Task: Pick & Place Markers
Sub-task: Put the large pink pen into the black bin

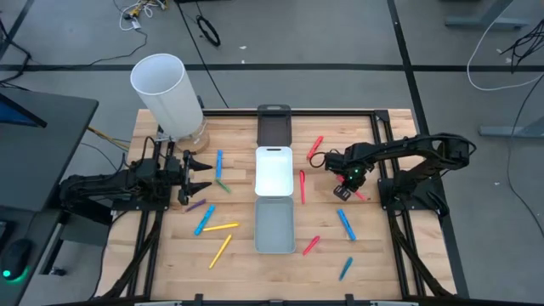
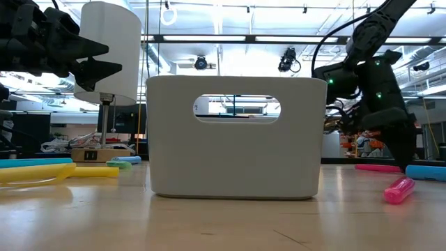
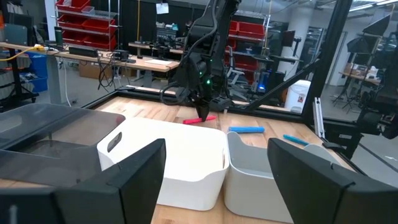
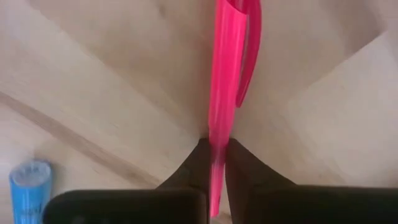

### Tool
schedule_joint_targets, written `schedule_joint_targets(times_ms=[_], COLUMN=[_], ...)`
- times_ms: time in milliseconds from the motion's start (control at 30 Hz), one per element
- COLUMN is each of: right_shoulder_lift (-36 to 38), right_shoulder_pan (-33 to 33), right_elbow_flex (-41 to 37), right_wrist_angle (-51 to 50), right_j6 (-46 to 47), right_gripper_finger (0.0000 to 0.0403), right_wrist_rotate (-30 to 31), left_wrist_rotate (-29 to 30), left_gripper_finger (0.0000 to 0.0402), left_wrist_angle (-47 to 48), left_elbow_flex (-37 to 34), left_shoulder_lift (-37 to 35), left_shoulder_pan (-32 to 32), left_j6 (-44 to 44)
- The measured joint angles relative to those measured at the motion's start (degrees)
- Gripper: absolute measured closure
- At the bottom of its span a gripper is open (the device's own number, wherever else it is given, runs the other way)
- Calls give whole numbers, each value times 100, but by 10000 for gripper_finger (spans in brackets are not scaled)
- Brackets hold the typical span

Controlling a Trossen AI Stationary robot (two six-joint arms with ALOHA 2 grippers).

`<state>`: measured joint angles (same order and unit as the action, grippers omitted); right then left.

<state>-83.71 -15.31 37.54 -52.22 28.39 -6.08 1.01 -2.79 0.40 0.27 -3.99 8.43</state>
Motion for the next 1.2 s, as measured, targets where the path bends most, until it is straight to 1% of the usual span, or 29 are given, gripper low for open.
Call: schedule_joint_targets(times_ms=[300, 433, 567, 833, 1200], right_shoulder_lift=[438, 590, 753, 1034, 1044], right_shoulder_pan=[-2, -2, 0, 0, -2], right_elbow_flex=[11, 125, 519, 1511, 2909], right_wrist_angle=[-138, -601, -1343, -2326, -3613], right_j6=[115, 207, 211, 220, 199], right_gripper_finger=[383, 383, 383, 383, 383], right_wrist_rotate=[2, -8, 103, 130, 113], left_wrist_rotate=[-1, 0, 0, 0, -2], left_gripper_finger=[113, 113, 113, 113, 113], left_wrist_angle=[0, 0, 0, 0, 0], left_elbow_flex=[0, 2, 2, 0, 0], left_shoulder_lift=[0, 0, 0, 0, 0], left_shoulder_pan=[-2, -1, -2, 0, 0], left_j6=[-2, -2, -2, -2, 0])
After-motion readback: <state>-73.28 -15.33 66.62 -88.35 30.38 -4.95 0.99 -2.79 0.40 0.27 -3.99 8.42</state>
